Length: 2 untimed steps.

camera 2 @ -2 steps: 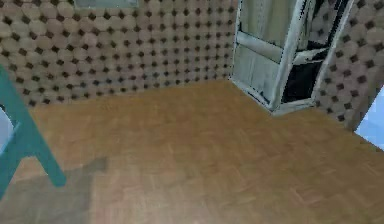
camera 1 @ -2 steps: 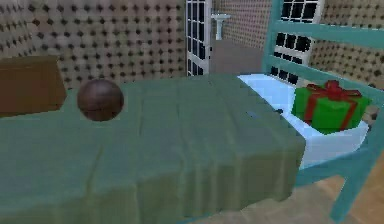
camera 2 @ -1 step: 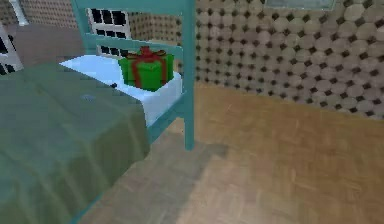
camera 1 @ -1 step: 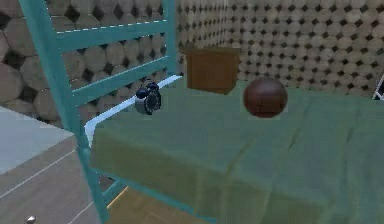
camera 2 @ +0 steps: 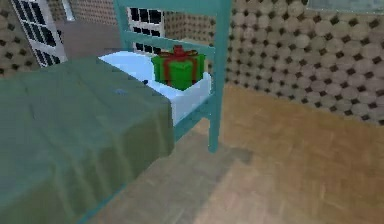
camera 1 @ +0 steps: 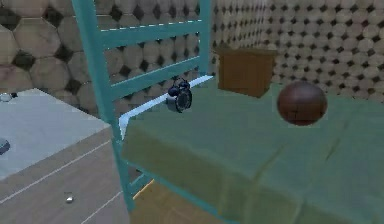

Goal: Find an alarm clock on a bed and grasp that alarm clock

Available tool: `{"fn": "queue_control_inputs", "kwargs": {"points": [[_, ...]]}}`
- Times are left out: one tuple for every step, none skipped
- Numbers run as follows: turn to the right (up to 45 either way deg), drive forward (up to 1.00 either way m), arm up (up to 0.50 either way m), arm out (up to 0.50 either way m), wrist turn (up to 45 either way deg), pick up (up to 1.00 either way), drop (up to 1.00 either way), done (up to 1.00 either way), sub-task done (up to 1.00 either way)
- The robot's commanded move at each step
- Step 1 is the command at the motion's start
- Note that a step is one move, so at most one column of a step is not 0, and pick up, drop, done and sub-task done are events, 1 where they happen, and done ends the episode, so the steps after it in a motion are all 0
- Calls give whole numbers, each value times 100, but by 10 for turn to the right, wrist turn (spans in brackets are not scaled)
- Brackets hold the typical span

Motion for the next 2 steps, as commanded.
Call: {"fn": "queue_control_inputs", "kwargs": {"points": [[0,40,0,0,0,0,0,0,0],[-450,0,0,0,0,0,0,0,0]]}}
